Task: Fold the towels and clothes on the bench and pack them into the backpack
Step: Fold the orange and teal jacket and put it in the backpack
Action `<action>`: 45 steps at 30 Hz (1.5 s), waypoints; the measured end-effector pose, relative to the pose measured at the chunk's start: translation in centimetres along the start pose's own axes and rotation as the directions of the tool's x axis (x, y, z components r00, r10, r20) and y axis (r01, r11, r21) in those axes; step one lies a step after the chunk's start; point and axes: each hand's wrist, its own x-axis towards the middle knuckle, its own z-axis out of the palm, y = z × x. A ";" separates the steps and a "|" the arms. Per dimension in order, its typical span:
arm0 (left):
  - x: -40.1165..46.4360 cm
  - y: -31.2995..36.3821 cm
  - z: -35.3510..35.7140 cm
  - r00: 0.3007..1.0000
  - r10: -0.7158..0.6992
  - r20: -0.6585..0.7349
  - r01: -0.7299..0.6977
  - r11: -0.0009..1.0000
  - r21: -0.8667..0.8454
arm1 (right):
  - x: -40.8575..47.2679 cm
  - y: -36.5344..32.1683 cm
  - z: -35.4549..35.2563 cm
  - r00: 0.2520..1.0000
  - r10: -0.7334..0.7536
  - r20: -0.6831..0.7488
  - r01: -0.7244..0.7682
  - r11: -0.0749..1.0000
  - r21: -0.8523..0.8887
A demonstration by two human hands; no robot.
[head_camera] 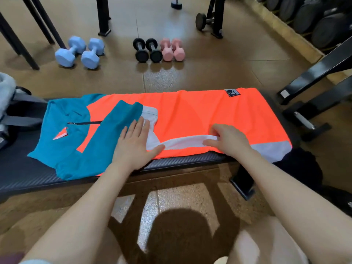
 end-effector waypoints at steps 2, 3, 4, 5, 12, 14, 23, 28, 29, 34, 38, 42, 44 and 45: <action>0.7 -0.3 -0.5 0.999 -0.023 0.045 0.022 0.999 0.029 | -1.7 3.0 0.1 0.991 -0.060 -0.122 0.059 0.998 -0.015; 0.9 -0.2 -0.7 0.997 -0.039 0.067 0.036 0.998 0.045 | -2.6 4.8 0.1 0.977 -0.113 -0.180 0.111 0.994 -0.023; 1.0 0.2 -0.9 0.994 -0.067 0.082 0.063 0.997 0.046 | -3.3 6.6 0.2 0.959 -0.164 -0.229 0.163 0.986 -0.024; 1.0 1.0 -1.1 0.993 -0.097 0.068 0.096 0.995 0.019 | -4.1 8.2 0.3 0.945 -0.197 -0.261 0.203 0.979 -0.004; 1.8 15.1 1.9 0.811 0.525 -0.257 -0.540 0.842 0.017 | -7.1 16.5 1.2 0.903 -0.371 -0.218 0.359 0.929 -0.097; 2.4 17.1 2.6 0.824 0.536 -0.182 -0.553 0.831 -0.055 | -7.0 17.4 2.2 0.860 -0.457 -0.226 0.416 0.885 -0.210; 3.2 17.6 2.0 0.957 0.267 -0.115 -0.290 0.898 -0.332 | -5.9 21.5 0.6 0.861 -0.307 -0.407 0.400 0.901 0.168; 4.2 18.2 -0.7 0.984 0.159 0.077 -0.105 0.874 -0.474 | -3.8 22.4 -5.4 0.992 -0.123 -0.025 0.106 0.711 0.695; 4.4 18.2 -1.3 0.984 0.163 0.075 -0.104 0.859 -0.502 | -3.1 22.5 -6.2 0.994 -0.107 0.016 0.063 0.694 0.717; 6.8 18.6 -1.3 0.994 0.084 -0.064 -0.103 0.901 -0.422 | 1.1 22.2 -6.1 0.995 0.095 -0.003 -0.078 0.834 0.547; 7.8 17.9 0.1 0.991 0.081 -0.111 -0.100 0.978 -0.182 | -0.2 22.6 -4.7 0.928 0.253 -0.272 -0.113 0.889 0.443; 7.7 19.2 0.8 0.906 0.408 -0.110 -0.418 0.905 -0.084 | -2.3 22.9 -3.7 0.984 0.088 -0.155 -0.023 0.926 0.376; 7.7 19.8 0.9 0.899 0.437 0.000 -0.434 0.894 -0.113 | -2.3 22.9 -3.8 0.996 -0.020 -0.087 0.048 0.944 0.326; 7.8 19.8 1.0 0.896 0.443 0.027 -0.437 0.891 -0.120 | -2.1 23.1 -4.1 0.997 -0.056 -0.054 0.070 0.951 0.302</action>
